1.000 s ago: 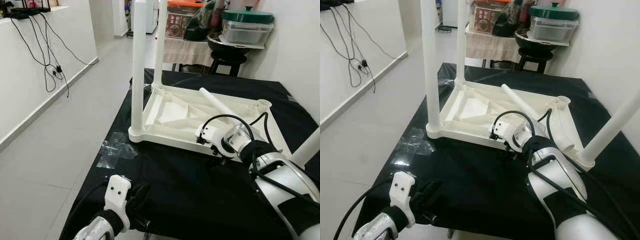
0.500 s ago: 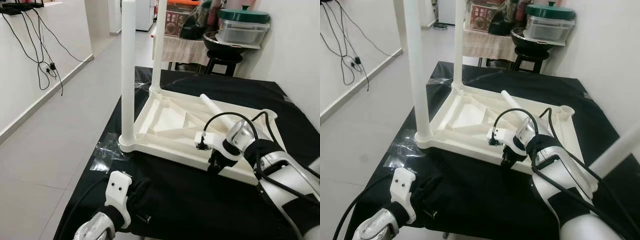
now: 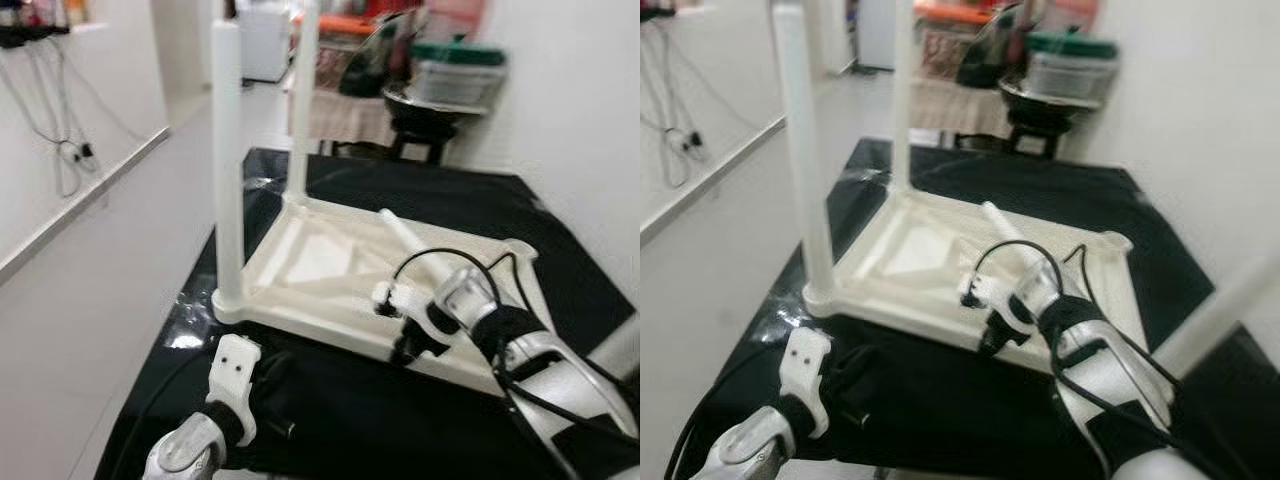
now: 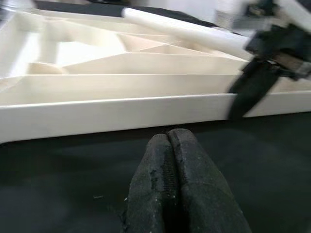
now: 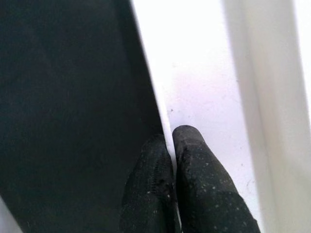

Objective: Building children table

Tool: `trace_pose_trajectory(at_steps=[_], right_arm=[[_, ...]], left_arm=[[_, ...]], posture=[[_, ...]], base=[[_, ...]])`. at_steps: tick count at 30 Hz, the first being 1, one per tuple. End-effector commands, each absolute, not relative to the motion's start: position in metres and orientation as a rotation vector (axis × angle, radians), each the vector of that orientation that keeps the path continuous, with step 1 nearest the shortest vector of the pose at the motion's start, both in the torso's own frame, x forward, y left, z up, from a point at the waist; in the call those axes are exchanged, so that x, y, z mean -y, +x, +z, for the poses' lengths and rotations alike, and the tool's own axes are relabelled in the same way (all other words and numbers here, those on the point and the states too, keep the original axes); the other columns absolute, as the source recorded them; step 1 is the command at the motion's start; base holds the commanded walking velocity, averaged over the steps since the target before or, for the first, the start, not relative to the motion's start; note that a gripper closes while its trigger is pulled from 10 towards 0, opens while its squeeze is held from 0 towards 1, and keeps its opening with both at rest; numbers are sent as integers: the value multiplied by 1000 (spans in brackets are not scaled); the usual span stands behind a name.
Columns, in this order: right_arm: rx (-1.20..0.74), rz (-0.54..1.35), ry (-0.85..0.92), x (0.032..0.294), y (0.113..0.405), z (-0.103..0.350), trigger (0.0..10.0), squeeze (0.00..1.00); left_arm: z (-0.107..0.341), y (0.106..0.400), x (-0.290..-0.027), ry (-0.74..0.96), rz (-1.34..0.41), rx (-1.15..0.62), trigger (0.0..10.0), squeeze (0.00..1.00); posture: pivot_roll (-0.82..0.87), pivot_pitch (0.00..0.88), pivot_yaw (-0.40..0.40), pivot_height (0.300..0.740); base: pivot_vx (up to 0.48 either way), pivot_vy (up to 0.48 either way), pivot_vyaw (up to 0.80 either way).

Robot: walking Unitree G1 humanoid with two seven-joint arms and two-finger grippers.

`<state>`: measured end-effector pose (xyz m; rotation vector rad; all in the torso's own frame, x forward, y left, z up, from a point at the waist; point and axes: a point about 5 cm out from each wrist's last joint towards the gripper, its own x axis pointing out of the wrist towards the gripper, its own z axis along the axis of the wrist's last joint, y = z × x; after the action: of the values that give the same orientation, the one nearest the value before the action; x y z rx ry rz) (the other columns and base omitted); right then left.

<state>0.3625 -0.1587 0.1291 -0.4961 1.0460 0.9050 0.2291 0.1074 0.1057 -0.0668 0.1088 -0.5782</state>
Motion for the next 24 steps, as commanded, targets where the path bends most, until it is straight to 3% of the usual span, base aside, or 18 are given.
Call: trace_pose_trajectory(at_steps=[1, 2, 5, 8, 10, 13, 14, 17, 18, 20, 21, 23, 24], right_arm=[[-1038, 775, -242, 148, 359, 116, 0, 0], [-997, 727, -148, 138, 363, 121, 0, 0], [-975, 709, -95, 132, 364, 124, 0, 0], [-912, 720, 5, 102, 363, 132, 392, 0], [-873, 736, 35, 81, 362, 137, 1451, 0], [-857, 737, 44, 73, 362, 138, 1529, 0], [-813, 672, 58, 59, 365, 141, 2784, 0], [-799, 641, 69, 55, 366, 141, 2784, 0], [-765, 589, 82, 49, 369, 143, 4863, 0], [-765, 589, 82, 49, 369, 143, 4863, 0], [-721, 522, 92, 42, 371, 145, 7412, 0], [-721, 522, 92, 42, 371, 145, 7412, 0], [-631, 423, 21, 37, 373, 147, 10000, 0]], left_arm=[[103, 230, -108, -57, -585, -115, 10000, 0], [103, 231, -109, -55, -586, -116, 10000, 0], [103, 231, -109, -53, -587, -116, 10000, 0], [102, 233, -110, -47, -590, -116, 10000, 0], [102, 234, -111, -41, -590, -115, 10000, 0], [102, 234, -111, -39, -590, -115, 10000, 0], [102, 235, -112, -35, -590, -114, 10000, 0], [102, 236, -112, -34, -590, -114, 10000, 0], [102, 236, -112, -33, -591, -114, 10000, 0], [102, 236, -112, -33, -591, -114, 10000, 0], [102, 236, -112, -31, -592, -114, 10000, 0], [102, 236, -112, -31, -592, -114, 10000, 0], [101, 237, -112, -29, -593, -113, 10000, 0]], posture=[[49, 0, -79, 740], [50, 0, -79, 740], [50, 0, -79, 740], [51, 0, -74, 740], [56, 0, -74, 740], [56, 0, -73, 740], [58, 0, -73, 740], [57, 0, -73, 740], [57, 0, -72, 740], [57, 0, -72, 740], [58, 0, -72, 740], [58, 0, -72, 740], [61, 0, -71, 740]], base=[[0, 0, 0], [0, 0, 0], [0, 0, 0], [0, 0, 0], [0, 0, 0], [0, 0, 0], [0, 0, 0], [0, 0, 0], [0, 0, 0], [0, 0, 0], [0, 0, 0], [0, 0, 0], [0, 0, 0]])
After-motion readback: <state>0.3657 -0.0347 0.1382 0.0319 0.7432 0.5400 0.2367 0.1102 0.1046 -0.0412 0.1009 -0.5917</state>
